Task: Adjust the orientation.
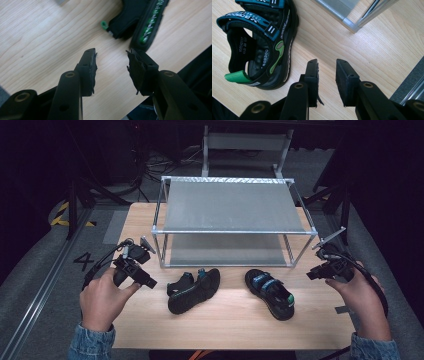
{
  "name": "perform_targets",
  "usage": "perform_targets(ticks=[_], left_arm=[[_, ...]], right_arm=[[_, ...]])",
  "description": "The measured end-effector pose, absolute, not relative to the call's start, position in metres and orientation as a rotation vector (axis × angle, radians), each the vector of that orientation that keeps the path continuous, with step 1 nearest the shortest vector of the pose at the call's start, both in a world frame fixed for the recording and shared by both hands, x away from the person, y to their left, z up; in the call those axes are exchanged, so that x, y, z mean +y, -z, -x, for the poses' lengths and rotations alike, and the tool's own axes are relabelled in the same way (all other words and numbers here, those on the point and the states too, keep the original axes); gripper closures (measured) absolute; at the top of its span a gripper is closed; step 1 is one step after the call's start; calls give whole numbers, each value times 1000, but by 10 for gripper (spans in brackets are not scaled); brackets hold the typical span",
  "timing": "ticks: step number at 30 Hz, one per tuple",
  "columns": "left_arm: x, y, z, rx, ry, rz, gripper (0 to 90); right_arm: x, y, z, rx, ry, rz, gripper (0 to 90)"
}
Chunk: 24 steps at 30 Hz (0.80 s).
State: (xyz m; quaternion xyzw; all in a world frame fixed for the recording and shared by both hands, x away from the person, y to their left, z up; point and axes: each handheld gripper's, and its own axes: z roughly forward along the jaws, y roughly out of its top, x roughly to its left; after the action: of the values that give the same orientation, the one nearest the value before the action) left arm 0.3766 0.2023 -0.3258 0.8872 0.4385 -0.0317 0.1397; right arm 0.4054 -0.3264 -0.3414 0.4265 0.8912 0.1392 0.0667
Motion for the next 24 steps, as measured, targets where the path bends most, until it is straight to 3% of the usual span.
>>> perform_targets(ticks=[4, 7, 24], left_arm=[[193, 326, -375, 1197, 181, -2540, 701], [181, 330, -374, 1148, 193, -2579, 867], [129, 353, -389, 973, 189, -2653, 894]], right_arm=[[-325, 343, -405, 2692, -420, -1287, 720], [-324, 344, -405, 2698, -418, -1273, 720], [-337, 348, -393, 2674, -438, -1326, 722]])
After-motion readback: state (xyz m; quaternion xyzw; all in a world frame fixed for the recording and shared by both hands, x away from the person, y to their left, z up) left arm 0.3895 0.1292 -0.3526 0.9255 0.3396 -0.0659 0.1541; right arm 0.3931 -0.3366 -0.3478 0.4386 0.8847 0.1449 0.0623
